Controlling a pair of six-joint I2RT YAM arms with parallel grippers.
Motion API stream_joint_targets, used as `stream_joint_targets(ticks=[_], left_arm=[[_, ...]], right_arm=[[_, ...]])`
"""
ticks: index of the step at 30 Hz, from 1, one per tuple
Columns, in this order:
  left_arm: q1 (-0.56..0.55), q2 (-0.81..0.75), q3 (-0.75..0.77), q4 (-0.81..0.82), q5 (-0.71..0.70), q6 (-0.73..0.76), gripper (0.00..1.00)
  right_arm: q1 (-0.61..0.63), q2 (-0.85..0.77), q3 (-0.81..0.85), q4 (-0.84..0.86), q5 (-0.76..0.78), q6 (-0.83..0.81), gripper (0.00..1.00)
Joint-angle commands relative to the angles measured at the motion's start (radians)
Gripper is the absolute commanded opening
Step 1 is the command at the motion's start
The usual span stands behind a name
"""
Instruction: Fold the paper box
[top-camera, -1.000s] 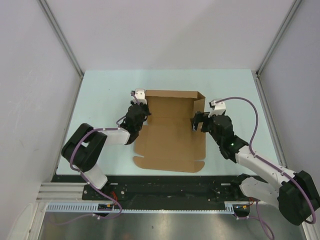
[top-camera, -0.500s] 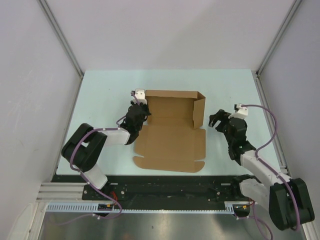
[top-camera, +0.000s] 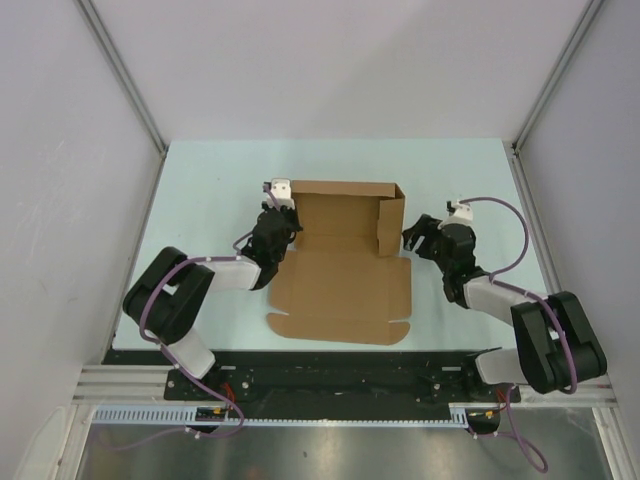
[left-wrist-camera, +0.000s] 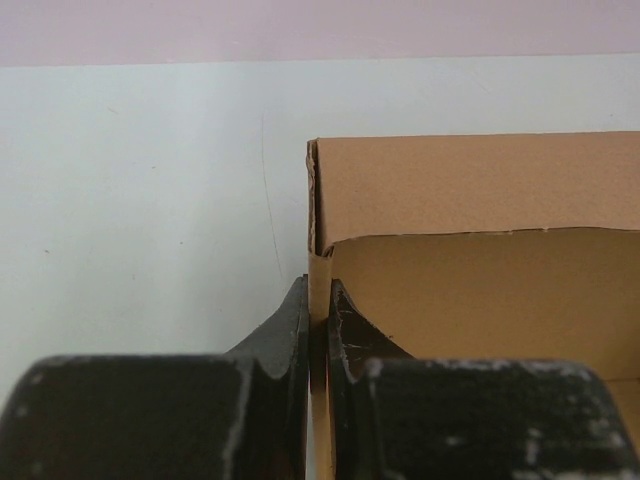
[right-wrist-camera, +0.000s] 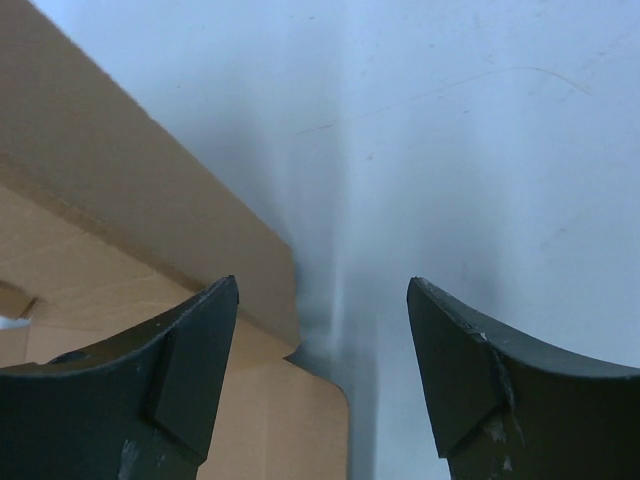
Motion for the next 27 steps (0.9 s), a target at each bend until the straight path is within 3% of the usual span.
stream_joint_targets(ticks=[1, 27], left_arm=[[-0.006, -0.027, -0.01, -0.037, -0.046, -0.009, 0.0], [-0.012, -0.032, -0.013, -0.041, -0.054, -0.001, 0.0]], right_arm=[[0.014, 0.057, 0.034, 0.127, -0.071, -0.029, 0.75], [0.103, 0.018, 0.069, 0.199, -0.239, -0.104, 0.76]])
